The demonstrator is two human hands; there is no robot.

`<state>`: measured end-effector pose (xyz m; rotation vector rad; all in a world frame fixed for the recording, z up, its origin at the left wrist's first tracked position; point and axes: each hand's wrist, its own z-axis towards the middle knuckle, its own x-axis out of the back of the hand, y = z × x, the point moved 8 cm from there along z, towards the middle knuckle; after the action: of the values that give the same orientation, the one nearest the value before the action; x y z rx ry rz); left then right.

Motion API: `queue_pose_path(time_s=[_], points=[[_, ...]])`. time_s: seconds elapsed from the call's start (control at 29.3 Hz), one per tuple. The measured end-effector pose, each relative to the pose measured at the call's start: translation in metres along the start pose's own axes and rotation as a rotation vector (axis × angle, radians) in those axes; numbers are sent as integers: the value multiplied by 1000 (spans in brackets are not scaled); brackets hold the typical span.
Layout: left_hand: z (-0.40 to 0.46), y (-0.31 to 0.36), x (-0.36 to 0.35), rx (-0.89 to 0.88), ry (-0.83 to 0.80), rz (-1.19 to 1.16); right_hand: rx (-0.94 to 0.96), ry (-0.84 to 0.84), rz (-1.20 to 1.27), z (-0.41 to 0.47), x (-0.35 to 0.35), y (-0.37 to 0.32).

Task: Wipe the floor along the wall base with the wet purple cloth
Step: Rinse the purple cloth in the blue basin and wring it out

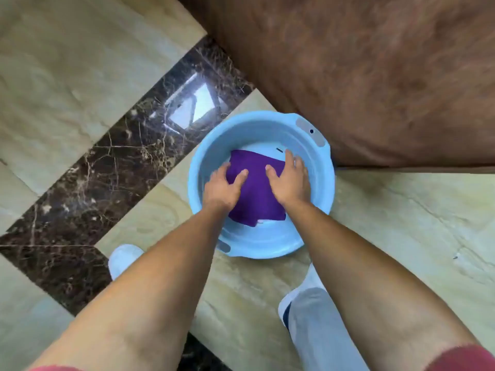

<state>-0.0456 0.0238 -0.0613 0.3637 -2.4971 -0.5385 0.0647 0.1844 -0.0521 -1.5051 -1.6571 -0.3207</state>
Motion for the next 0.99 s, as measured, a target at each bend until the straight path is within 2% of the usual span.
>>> queue_pose_path(time_s=[0.1,0.27,0.41,0.65,0.75,0.99], points=[[21,-17,-14,110,54,-97,-268,10,151,8,-22,37],[31,-33,-25,238,115,-46,-458,89,292,13,-32,61],[29,-40,-33,290,42,-81,-630,-32,409,8,-53,68],[-7,-11,4,170,90,-180,-512,-72,483,-16,-33,27],[-31,19,36,127,104,-265,-443,33,565,-36,9,-7],[-98,99,141,-43,218,-282,-244,198,610,-81,111,-105]])
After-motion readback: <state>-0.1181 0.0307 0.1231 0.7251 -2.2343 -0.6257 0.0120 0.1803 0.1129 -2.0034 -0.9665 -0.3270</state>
